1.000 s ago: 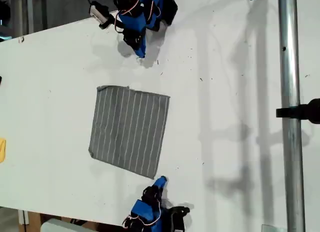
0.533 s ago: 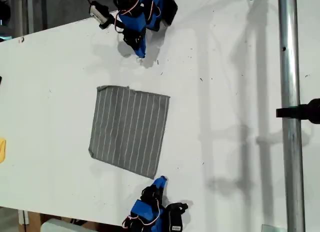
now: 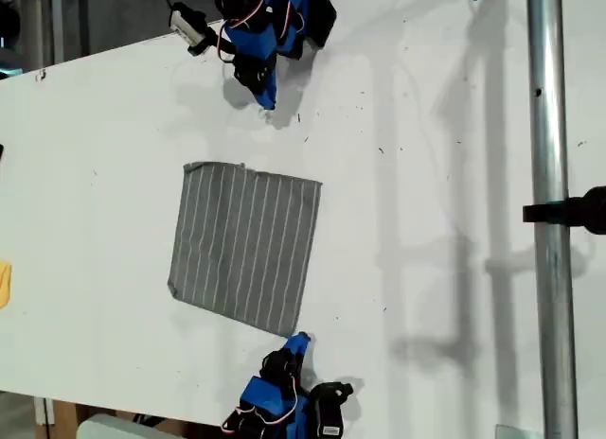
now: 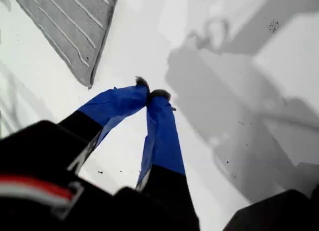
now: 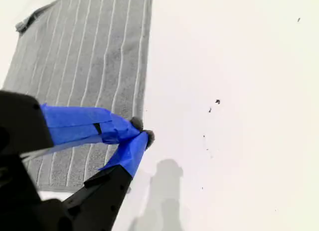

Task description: Grasp corners of a towel and fold twice.

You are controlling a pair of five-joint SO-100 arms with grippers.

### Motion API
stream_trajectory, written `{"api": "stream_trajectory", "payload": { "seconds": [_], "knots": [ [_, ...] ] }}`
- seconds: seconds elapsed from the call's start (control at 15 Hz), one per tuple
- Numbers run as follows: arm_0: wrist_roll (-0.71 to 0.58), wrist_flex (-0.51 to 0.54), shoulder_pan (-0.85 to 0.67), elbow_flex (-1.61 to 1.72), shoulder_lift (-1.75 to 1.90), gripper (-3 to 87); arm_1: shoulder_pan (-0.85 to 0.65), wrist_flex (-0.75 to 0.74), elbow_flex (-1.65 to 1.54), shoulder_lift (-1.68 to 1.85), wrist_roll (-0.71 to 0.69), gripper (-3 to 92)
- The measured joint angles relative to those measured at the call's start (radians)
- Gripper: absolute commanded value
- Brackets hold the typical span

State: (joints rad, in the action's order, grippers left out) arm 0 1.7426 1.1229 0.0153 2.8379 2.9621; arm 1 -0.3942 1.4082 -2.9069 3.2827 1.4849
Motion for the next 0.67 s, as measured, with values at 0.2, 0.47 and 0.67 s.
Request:
{"api": "stream_trajectory", "payload": {
  "seconds": [0.2, 0.47, 0.67],
  "knots": [
    [-0.025, -0.072, 0.002, -0.179, -0.311, -2.7, 0.002, 0.000, 0.000, 0.000, 0.000, 2.5],
    [-0.026, -0.071, -0.002, -0.196, -0.337, -2.7, 0.031, -0.012, 0.003, 0.009, -0.031, -0.3],
    [-0.061, -0.017, -0.037, -0.256, -0.339, -2.7, 0.144, -0.166, 0.077, 0.000, -0.066, -0.3]
  ]
}}
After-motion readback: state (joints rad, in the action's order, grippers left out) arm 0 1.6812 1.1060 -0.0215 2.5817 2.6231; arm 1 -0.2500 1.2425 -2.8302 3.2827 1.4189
